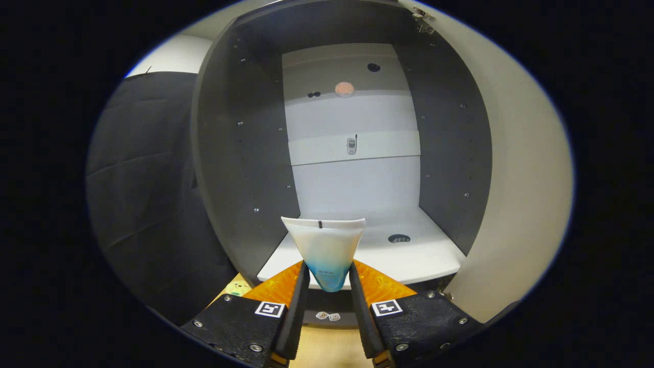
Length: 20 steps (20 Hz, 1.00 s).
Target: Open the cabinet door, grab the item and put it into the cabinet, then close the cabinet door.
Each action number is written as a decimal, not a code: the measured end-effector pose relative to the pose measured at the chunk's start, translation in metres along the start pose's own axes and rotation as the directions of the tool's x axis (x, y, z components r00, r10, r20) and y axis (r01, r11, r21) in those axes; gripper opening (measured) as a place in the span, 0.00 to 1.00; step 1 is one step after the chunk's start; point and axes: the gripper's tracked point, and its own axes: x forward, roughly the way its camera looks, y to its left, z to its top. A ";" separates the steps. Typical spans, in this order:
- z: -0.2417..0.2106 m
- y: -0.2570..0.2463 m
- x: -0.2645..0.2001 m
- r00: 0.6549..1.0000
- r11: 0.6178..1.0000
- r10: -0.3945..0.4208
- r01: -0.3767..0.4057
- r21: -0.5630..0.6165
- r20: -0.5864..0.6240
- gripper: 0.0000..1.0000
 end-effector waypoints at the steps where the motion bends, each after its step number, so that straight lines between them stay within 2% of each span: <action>1: 0.005 -0.001 0.009 1.000 1.000 0.000 0.000 0.001 -0.004 0.48; 5: 0.015 -0.005 0.043 0.999 1.000 -0.008 0.008 0.003 -0.038 0.48; 11: 0.000 -0.015 0.085 0.989 0.999 -0.034 0.028 -0.044 -0.142 0.48; 15: -0.010 -0.018 0.096 0.983 0.998 -0.044 0.037 -0.044 -0.178 0.50; 20: -0.006 -0.021 0.099 0.985 0.998 -0.053 0.047 -0.036 -0.167 0.55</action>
